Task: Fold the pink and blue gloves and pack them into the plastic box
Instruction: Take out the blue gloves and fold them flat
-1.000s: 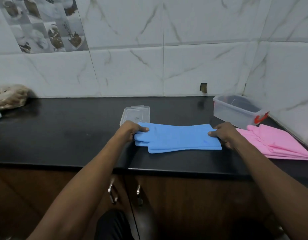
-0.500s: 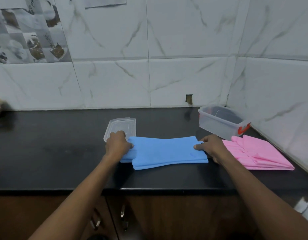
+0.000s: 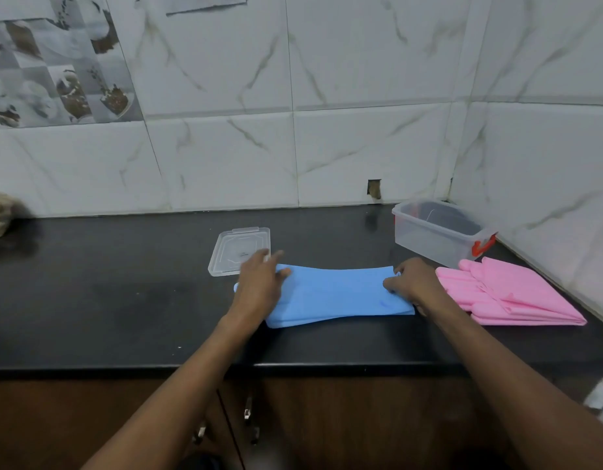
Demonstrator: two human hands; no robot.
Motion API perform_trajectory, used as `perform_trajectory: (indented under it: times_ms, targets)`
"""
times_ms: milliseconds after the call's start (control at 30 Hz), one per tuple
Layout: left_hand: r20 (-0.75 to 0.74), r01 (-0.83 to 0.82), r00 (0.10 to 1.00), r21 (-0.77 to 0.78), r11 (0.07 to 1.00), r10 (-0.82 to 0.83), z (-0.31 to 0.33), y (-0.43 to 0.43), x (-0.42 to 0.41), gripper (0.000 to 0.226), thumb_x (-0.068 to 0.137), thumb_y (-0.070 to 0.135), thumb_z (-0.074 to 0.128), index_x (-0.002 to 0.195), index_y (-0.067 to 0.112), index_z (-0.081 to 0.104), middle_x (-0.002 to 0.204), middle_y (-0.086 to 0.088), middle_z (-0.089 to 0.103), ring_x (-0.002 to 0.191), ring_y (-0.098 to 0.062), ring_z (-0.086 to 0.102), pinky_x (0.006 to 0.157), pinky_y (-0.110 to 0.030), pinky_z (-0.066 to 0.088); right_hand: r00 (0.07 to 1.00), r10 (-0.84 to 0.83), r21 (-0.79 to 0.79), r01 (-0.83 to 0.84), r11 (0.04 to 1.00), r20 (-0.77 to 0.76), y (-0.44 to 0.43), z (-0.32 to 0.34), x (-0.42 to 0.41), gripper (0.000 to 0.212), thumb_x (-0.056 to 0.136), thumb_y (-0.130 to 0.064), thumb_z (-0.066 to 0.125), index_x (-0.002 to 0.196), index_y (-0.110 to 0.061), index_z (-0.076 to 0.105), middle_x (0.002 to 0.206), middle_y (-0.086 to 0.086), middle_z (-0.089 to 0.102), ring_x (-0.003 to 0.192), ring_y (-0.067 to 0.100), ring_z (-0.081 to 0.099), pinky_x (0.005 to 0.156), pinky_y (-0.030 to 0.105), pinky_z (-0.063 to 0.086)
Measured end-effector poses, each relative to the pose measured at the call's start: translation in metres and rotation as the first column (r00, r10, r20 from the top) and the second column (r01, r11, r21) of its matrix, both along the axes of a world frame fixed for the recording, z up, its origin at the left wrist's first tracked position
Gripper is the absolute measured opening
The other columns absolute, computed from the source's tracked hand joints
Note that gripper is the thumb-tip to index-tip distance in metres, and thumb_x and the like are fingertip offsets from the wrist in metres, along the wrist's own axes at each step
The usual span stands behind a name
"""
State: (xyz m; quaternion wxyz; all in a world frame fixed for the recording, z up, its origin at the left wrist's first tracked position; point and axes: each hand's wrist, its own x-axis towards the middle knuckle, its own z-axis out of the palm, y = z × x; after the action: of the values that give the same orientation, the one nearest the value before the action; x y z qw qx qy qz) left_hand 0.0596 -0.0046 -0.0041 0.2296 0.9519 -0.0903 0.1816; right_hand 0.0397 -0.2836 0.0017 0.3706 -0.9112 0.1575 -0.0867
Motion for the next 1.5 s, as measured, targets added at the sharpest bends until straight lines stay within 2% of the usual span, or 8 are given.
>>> perform_trajectory:
  times_ms: [133,367,667,833,1000,1167,1267,1500]
  targets:
    - [-0.178,0.405,0.914,0.406,0.819,-0.364,-0.009,-0.023,-0.011,0.052,0.103,0.047,0.031,0.152,0.031,0.03,0.165,0.0,0.008,0.152,-0.021,0.003,0.122,-0.045,0.0,0.996,-0.047,-0.279,0.025,0.96,-0.073,0.011,0.005,-0.002,0.021,0.076,-0.015,0.061,0.07,-0.012,0.041,0.078,0.007,0.055,0.073,0.029,0.053,0.054,0.026,0.033]
    - [-0.379,0.461,0.874,0.448,0.766,-0.304,-0.018,-0.037,-0.018,0.053,0.102,0.055,0.015,0.153,0.047,0.004,0.165,0.003,-0.003,0.152,-0.02,-0.005,0.121,-0.052,-0.006,0.977,-0.107,-0.349,0.037,0.936,-0.183,0.012,0.011,-0.008,0.024,0.078,-0.026,0.066,0.094,-0.016,0.051,0.106,0.007,0.062,0.099,0.03,0.062,0.071,0.031,0.043]
    - [-0.466,0.502,0.832,0.401,0.766,-0.302,-0.011,-0.048,-0.016,0.049,0.103,0.047,0.022,0.15,0.053,0.012,0.165,-0.004,-0.005,0.151,-0.025,-0.01,0.116,-0.061,-0.013,0.97,-0.047,0.352,0.13,0.927,-0.237,0.011,0.017,-0.015,0.03,0.076,-0.007,0.077,0.091,-0.005,0.052,0.093,0.017,0.057,0.072,0.025,0.055,0.053,0.032,0.049]
    - [-0.361,0.325,0.791,-0.437,0.839,-0.494,0.02,-0.034,-0.025,0.034,0.102,0.041,0.044,0.134,0.036,0.055,0.133,0.011,0.059,0.122,-0.004,0.054,0.118,-0.03,0.029,0.993,-0.099,-0.008,0.099,0.995,-0.063,0.032,0.037,-0.019,0.016,0.083,-0.003,0.064,0.089,0.0,0.05,0.098,0.021,0.06,0.08,0.037,0.064,0.055,0.03,0.046]
    - [-0.371,-0.166,0.785,-0.898,0.408,-0.497,0.044,-0.006,0.016,0.067,0.092,0.058,0.053,0.11,-0.005,0.06,0.092,-0.024,0.069,0.079,-0.034,0.07,0.076,-0.043,0.06,0.958,0.198,-0.598,-0.036,0.8,0.207,0.115,0.067,-0.029,0.028,0.092,-0.005,0.048,0.12,-0.007,0.047,0.11,0.013,0.062,0.102,0.034,0.06,0.066,0.033,0.038]
    - [-0.579,-0.24,0.728,-0.717,0.655,-0.367,0.039,0.005,0.026,0.04,0.075,0.044,0.08,0.084,0.008,0.063,0.081,-0.011,0.06,0.072,-0.021,0.059,0.061,-0.03,0.052,0.872,0.475,-0.764,-0.225,0.605,0.12,0.187,0.026,-0.044,0.047,0.094,-0.005,0.045,0.138,0.002,0.032,0.112,0.014,0.065,0.105,0.033,0.059,0.074,0.037,0.035]
    - [-0.572,-0.243,0.78,-0.651,0.719,-0.254,0.027,0.01,0.03,0.024,0.077,-0.002,0.072,0.068,0.01,0.054,0.071,-0.012,0.049,0.055,-0.021,0.046,0.049,-0.025,0.042,0.855,0.502,-0.526,-0.371,0.765,0.127,0.175,0.009,-0.049,0.043,0.091,-0.019,0.053,0.133,-0.009,0.044,0.113,0.011,0.066,0.103,0.031,0.062,0.078,0.037,0.042]
    - [-0.469,-0.165,0.883,-0.356,0.92,-0.024,0.03,-0.011,0.015,0.021,0.066,0.005,0.064,0.072,0.008,0.044,0.066,-0.01,0.048,0.058,-0.023,0.045,0.049,-0.025,0.035,0.998,-0.022,-0.109,0.028,0.994,0.058,0.092,0.009,-0.015,0.015,0.087,-0.014,0.05,0.074,-0.008,0.048,0.099,0.018,0.066,0.086,0.036,0.06,0.066,0.03,0.04]
